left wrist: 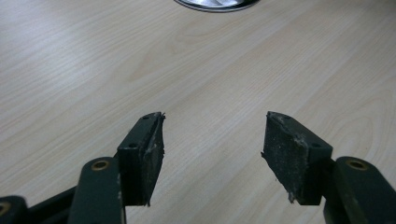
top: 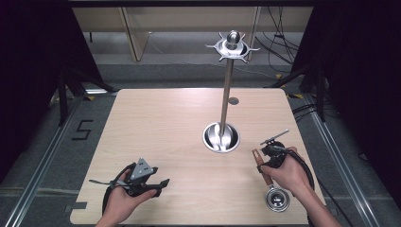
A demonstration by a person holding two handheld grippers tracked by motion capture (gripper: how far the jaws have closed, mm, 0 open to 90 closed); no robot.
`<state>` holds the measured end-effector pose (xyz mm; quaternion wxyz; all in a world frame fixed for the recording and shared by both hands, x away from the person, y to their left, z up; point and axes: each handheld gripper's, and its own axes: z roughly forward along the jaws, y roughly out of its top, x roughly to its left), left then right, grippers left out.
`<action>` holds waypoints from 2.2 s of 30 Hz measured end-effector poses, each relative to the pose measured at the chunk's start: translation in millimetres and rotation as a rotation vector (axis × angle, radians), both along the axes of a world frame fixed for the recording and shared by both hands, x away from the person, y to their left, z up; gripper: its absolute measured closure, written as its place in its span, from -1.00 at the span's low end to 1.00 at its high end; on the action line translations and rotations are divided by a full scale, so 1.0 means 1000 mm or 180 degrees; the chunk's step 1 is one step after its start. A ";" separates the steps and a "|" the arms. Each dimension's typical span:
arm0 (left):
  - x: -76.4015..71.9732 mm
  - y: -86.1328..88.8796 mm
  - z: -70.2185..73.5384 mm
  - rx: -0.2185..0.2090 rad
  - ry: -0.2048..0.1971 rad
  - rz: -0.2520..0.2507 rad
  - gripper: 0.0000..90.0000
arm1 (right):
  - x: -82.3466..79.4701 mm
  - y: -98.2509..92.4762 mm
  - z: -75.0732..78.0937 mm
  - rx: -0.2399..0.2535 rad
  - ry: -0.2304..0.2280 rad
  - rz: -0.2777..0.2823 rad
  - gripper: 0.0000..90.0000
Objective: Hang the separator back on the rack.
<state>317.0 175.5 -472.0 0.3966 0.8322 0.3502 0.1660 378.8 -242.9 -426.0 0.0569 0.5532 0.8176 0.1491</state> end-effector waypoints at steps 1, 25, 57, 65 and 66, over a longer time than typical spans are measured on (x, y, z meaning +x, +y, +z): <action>0.000 0.000 0.000 0.0000 -0.0006 0.0003 -0.17 | -0.001 -0.001 0.001 0.0020 -0.0018 -0.0003 0.56; -0.001 -0.002 -0.002 -0.0068 -0.0028 0.0059 -0.17 | -0.010 -0.009 0.028 0.0244 -0.0604 0.0129 0.58; -0.001 -0.001 -0.002 -0.0039 -0.0004 0.0069 -0.17 | -0.013 -0.007 0.059 0.0369 -0.1589 0.0319 0.59; -0.001 -0.001 -0.002 -0.0061 0.0007 0.0064 -0.17 | -0.012 -0.003 0.072 0.0536 -0.2011 0.0284 0.59; -0.001 -0.001 -0.002 -0.0049 0.0004 0.0059 -0.17 | -0.013 -0.003 0.074 0.0546 -0.2042 0.0270 0.59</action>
